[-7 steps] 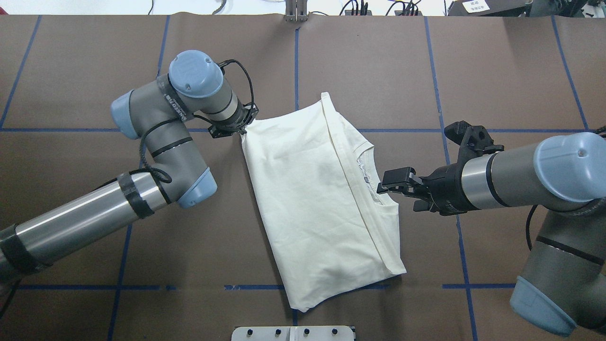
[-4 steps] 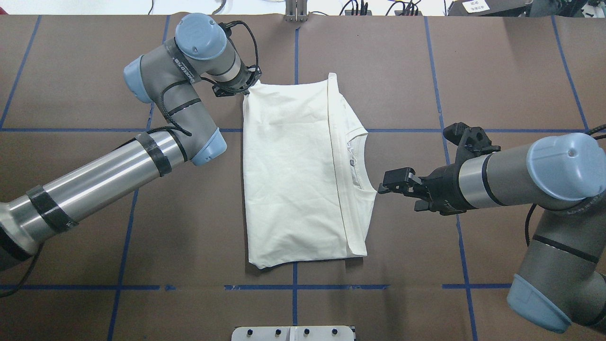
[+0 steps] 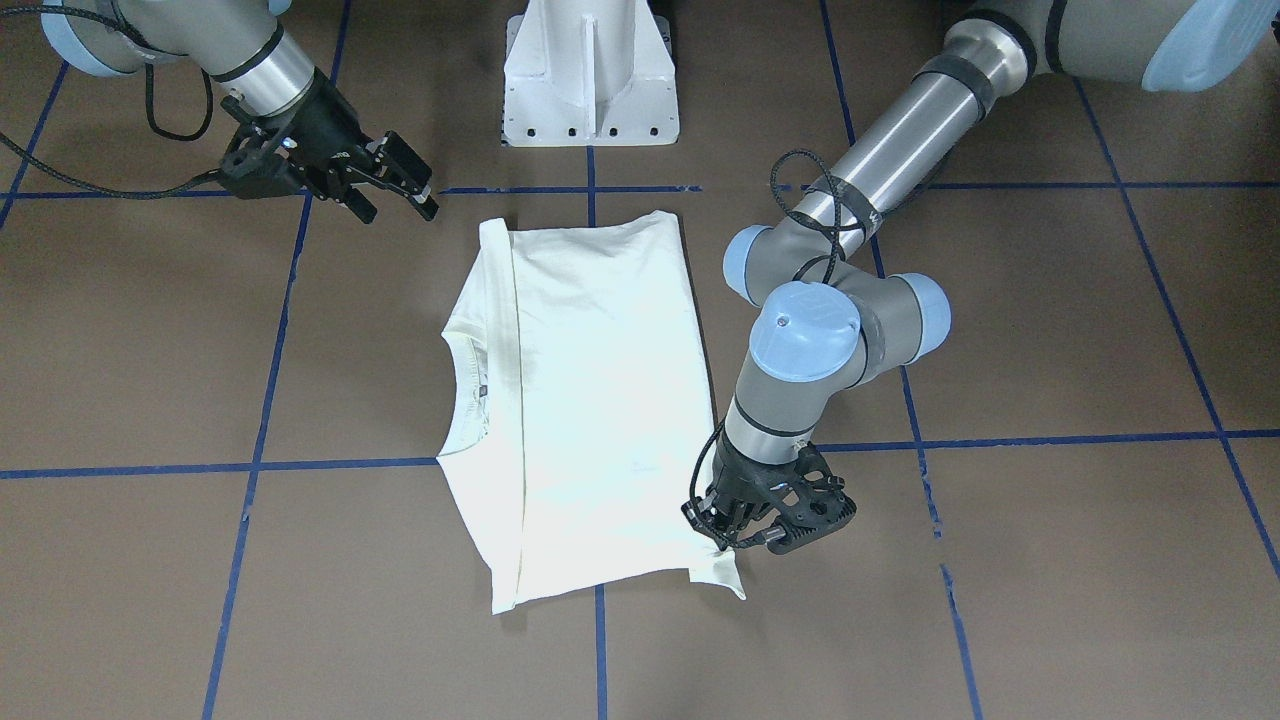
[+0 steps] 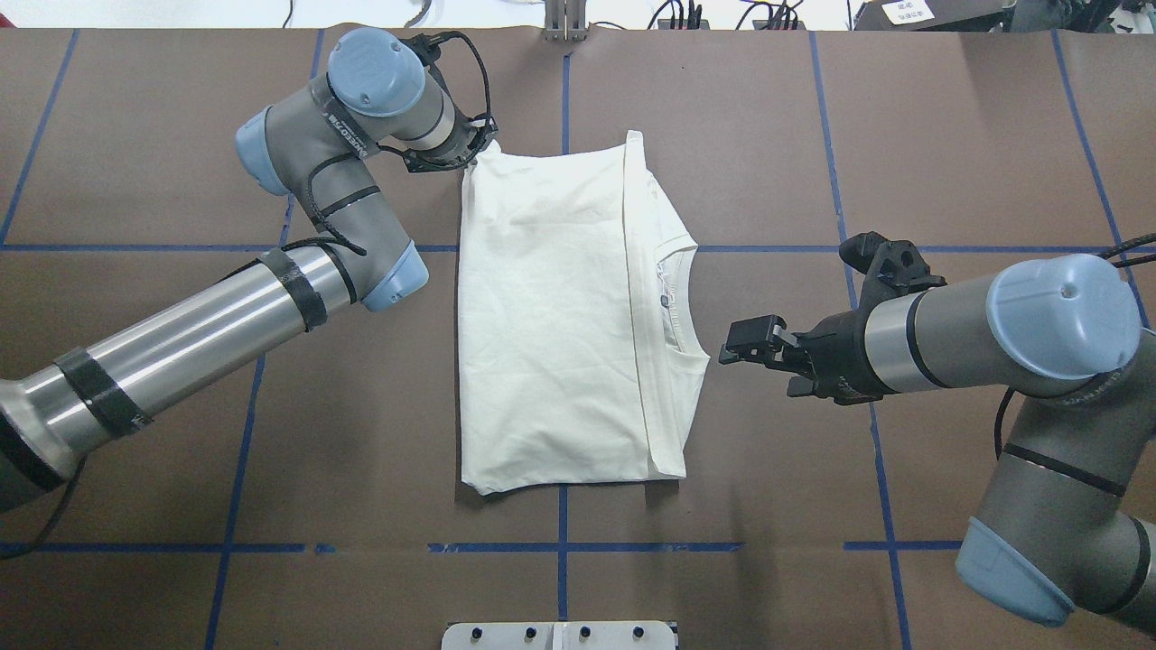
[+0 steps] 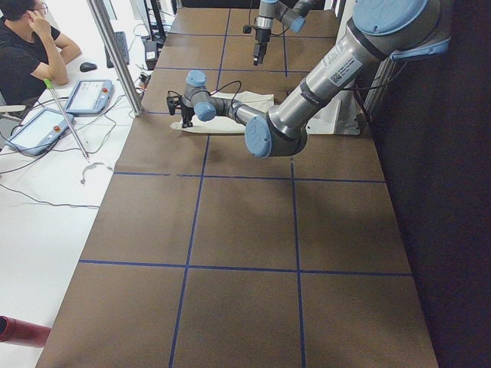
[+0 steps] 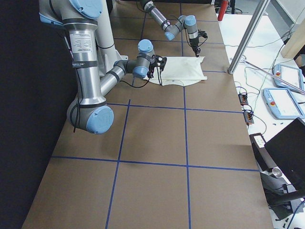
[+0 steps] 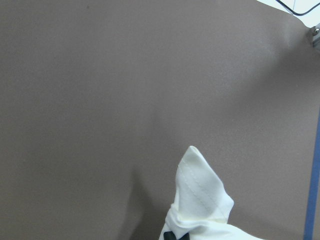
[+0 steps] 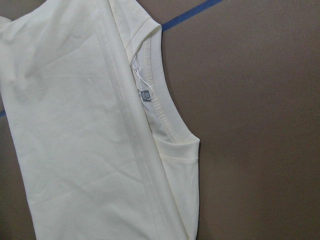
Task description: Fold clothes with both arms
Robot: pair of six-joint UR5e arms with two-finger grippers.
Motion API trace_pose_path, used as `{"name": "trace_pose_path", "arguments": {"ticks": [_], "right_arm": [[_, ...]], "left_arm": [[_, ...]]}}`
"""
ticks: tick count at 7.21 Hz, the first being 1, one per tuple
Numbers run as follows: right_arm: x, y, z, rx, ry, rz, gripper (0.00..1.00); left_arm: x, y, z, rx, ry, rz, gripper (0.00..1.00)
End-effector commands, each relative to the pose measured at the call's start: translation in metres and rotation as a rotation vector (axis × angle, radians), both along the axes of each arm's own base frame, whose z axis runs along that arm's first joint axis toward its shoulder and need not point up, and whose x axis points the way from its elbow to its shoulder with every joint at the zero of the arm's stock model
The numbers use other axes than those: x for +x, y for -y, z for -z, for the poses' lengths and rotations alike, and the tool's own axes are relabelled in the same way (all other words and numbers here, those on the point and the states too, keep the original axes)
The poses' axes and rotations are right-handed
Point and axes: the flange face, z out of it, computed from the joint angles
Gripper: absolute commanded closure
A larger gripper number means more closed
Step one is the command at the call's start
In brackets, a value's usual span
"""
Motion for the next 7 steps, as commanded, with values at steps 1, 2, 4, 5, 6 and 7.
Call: {"name": "trace_pose_path", "arguments": {"ticks": [1, 2, 4, 5, 6, 7], "right_arm": [[-0.007, 0.006, -0.009, 0.042, -0.037, 0.006, 0.00], [-0.011, 0.009, -0.018, 0.087, -0.091, 0.039, 0.00], [-0.043, 0.008, 0.001, 0.147, -0.237, 0.112, 0.00], [-0.077, -0.007, 0.019, 0.169, -0.315, 0.112, 0.00], [-0.105, -0.022, 0.032, 0.196, -0.420, 0.134, 0.00], [-0.117, -0.025, 0.050, 0.279, -0.448, 0.210, 0.00]], "left_arm": [[-0.011, 0.008, 0.000, 0.073, 0.040, -0.031, 0.00], [-0.030, 0.017, 0.002, 0.101, 0.046, -0.078, 0.00], [-0.060, -0.019, 0.012, 0.124, -0.037, -0.149, 0.00], [-0.077, -0.038, 0.019, 0.120, -0.034, -0.154, 0.00], [-0.099, -0.059, 0.034, 0.110, -0.028, -0.155, 0.00], [-0.119, -0.082, 0.044, 0.123, -0.029, -0.160, 0.00]]}}
